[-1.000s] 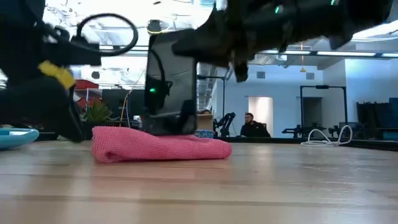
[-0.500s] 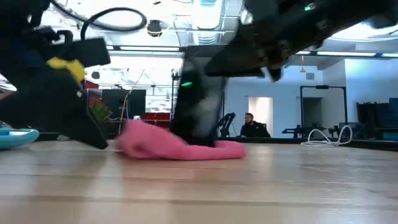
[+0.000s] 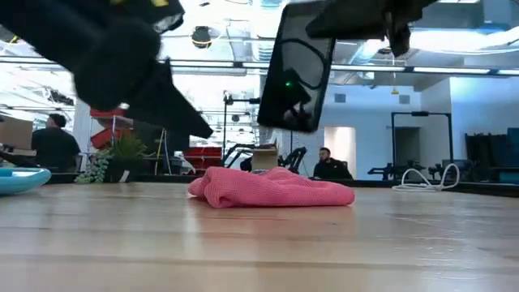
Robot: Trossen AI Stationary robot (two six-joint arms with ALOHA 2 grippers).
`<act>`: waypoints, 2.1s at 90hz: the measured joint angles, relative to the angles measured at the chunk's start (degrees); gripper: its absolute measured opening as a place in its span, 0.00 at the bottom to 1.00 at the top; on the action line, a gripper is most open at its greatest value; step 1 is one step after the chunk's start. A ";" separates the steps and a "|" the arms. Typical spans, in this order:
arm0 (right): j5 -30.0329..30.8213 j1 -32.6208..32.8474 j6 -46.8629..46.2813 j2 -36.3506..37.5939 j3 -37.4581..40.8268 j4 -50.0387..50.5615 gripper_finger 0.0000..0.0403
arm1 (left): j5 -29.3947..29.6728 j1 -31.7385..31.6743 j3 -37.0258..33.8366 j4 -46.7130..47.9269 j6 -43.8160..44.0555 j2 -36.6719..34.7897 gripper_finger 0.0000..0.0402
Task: Apply microfiber cloth
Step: Spray the black cellphone with the transparent spray bottle
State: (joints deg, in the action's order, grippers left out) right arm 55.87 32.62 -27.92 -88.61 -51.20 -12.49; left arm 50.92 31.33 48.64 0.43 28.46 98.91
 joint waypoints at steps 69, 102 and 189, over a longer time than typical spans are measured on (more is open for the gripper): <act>-13.44 0.40 2.90 6.87 -0.07 0.06 0.06 | -14.31 -2.48 -0.09 -37.47 -29.22 0.24 0.42; -14.85 0.44 5.88 5.11 -0.17 -0.64 0.07 | -18.43 -3.12 -0.16 -38.67 -24.81 0.24 0.04; -18.28 3.57 71.03 3.82 -8.57 15.39 0.58 | -52.21 -6.16 -0.04 3.80 -9.88 -20.03 0.03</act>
State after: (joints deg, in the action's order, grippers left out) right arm 37.59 36.19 43.11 -84.79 -59.77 2.90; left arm -1.29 25.17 48.60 4.23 18.57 78.88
